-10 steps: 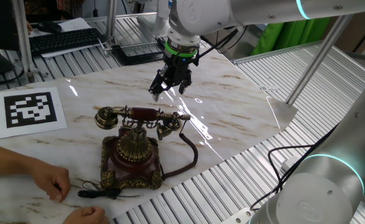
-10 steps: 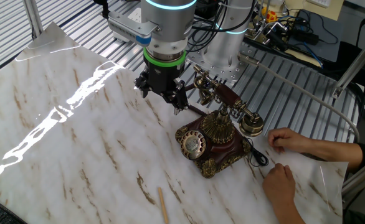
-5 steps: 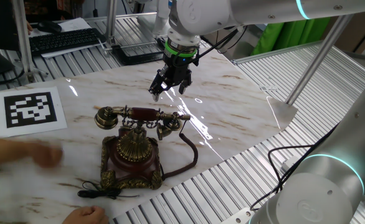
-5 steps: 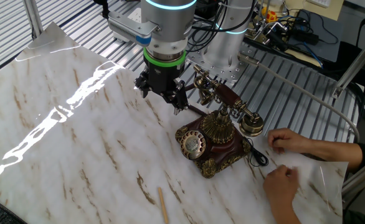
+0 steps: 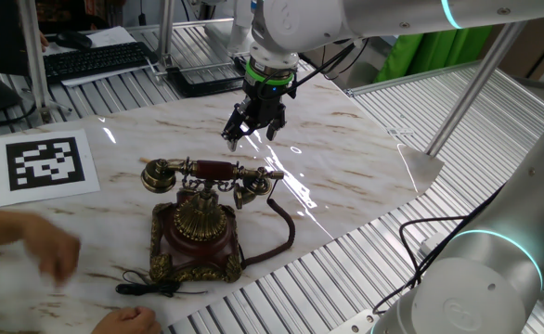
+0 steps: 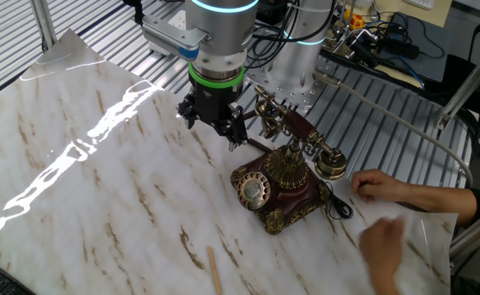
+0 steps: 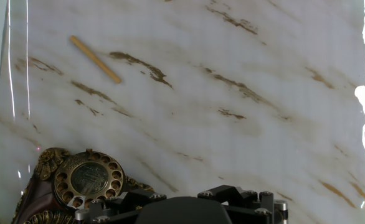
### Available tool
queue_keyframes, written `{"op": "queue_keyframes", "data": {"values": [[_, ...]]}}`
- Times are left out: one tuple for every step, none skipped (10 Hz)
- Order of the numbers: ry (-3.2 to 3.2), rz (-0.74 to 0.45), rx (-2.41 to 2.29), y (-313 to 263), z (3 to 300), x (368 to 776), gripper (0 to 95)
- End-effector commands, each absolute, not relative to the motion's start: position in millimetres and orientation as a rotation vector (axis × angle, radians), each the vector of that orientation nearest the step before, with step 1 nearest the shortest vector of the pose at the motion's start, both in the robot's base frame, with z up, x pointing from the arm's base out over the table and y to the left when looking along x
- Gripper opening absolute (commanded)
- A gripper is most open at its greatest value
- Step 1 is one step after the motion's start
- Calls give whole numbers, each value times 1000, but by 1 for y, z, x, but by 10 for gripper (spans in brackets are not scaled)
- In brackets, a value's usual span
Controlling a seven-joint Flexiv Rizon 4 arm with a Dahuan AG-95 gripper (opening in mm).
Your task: Dial a number on an old rotary phone
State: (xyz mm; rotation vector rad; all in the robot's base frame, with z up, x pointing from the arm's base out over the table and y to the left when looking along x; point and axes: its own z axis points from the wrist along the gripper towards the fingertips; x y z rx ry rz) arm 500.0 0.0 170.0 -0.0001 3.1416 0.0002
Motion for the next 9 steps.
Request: {"op": "queue_keyframes", "data": {"values": [[3142,0,0,0,170,500,950],[3065,17,424,1,169,498,0],[3063,12,422,2,164,493,0],[3060,11,419,3,160,489,0],[3060,11,417,4,158,486,0],[3061,12,415,5,157,485,0],[3063,15,411,5,157,485,0],[3065,16,405,5,156,485,0],[3067,20,399,6,156,485,0]]}}
